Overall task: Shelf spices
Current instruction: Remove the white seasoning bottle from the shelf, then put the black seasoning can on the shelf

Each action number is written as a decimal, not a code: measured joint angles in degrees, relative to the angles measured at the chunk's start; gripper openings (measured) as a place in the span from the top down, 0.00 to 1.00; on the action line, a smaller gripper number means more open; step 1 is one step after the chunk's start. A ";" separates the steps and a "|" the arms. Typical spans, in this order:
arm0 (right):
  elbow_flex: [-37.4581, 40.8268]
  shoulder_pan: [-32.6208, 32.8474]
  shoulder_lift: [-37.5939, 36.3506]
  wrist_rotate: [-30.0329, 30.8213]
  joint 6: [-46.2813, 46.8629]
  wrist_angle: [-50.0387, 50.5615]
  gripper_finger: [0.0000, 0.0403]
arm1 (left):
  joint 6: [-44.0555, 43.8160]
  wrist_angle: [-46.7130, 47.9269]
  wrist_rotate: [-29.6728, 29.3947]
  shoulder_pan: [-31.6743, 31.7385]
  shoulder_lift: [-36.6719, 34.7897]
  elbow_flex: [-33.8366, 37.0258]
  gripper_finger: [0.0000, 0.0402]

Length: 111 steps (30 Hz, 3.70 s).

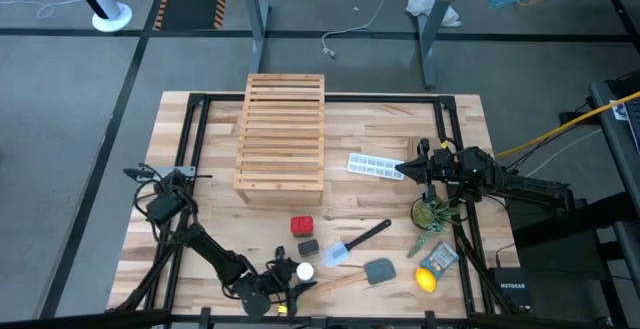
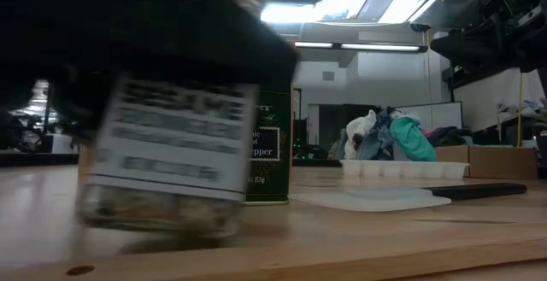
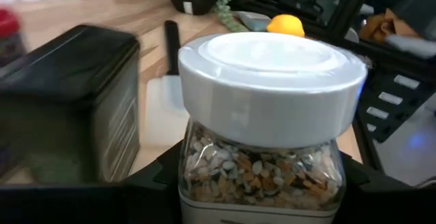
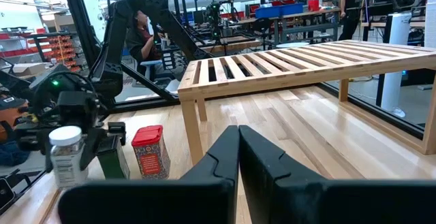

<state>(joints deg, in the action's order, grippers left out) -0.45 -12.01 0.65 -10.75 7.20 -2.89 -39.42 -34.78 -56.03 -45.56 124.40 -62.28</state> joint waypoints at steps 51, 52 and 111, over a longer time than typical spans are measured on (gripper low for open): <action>0.00 -0.02 0.01 0.00 -0.02 0.00 0.96 | 9.59 0.90 10.66 3.81 1.10 -2.77 0.28; 0.00 -0.01 0.02 0.00 0.00 0.00 0.96 | 10.14 0.61 9.94 3.48 1.08 -2.79 0.28; -1.07 0.05 0.11 -19.92 11.02 -15.27 0.96 | -50.91 118.99 -32.30 -19.35 -50.03 0.20 0.28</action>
<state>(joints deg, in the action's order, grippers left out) -1.52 -11.97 0.75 -30.67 18.22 -18.17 -90.33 84.21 -88.33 -64.91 74.37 -62.09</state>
